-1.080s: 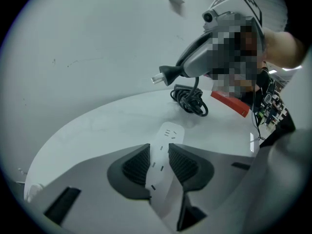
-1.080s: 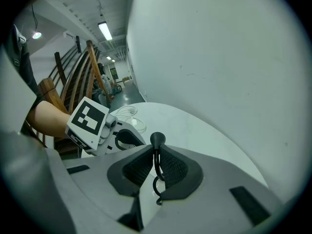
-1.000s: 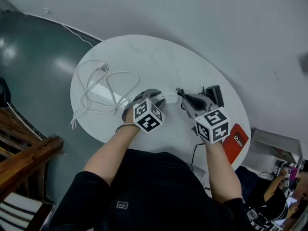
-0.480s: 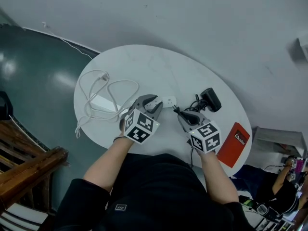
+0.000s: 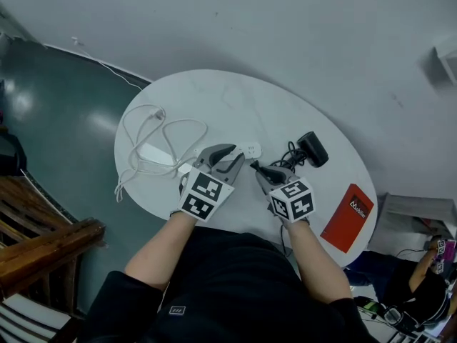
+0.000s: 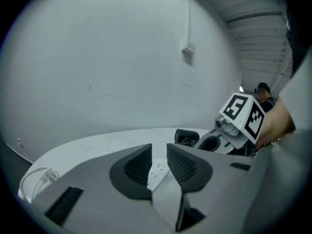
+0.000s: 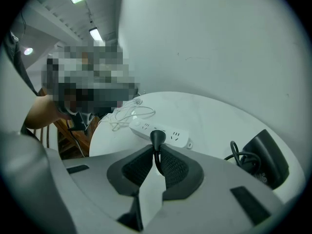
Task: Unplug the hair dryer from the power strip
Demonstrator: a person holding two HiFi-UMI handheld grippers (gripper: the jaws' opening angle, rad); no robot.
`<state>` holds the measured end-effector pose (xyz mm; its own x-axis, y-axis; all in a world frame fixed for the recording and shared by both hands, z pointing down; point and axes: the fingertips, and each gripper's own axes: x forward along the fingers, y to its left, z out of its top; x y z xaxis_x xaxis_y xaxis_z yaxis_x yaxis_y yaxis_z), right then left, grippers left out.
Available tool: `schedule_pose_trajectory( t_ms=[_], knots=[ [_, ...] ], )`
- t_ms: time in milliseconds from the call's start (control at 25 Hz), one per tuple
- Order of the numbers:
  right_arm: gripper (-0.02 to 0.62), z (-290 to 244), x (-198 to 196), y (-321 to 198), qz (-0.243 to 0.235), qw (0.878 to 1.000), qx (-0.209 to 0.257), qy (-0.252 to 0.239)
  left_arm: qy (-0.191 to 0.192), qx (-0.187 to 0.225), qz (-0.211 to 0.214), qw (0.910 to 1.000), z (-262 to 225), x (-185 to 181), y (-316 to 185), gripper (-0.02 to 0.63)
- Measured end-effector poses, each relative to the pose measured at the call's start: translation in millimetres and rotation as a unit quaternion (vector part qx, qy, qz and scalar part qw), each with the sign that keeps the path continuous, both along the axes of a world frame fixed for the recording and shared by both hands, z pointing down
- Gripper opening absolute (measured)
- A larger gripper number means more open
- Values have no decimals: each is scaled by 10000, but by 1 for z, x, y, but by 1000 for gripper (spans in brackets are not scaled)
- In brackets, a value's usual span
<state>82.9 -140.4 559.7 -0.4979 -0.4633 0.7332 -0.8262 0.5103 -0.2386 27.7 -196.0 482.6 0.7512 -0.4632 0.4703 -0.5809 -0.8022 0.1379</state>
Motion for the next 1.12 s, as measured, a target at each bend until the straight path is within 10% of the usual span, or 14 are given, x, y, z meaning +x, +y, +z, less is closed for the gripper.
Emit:
schedule_pose_trajectory(
  t_ms=[640,1120],
  knots=[
    [61,42,-9,0,-30,9990,-250,-356,26,-19,-986,9951,-19,-22,60,80],
    [61,-27,47,24,549,9901,634,-1129,85,488,-1301,9903,-57,-23,92,64]
  ],
)
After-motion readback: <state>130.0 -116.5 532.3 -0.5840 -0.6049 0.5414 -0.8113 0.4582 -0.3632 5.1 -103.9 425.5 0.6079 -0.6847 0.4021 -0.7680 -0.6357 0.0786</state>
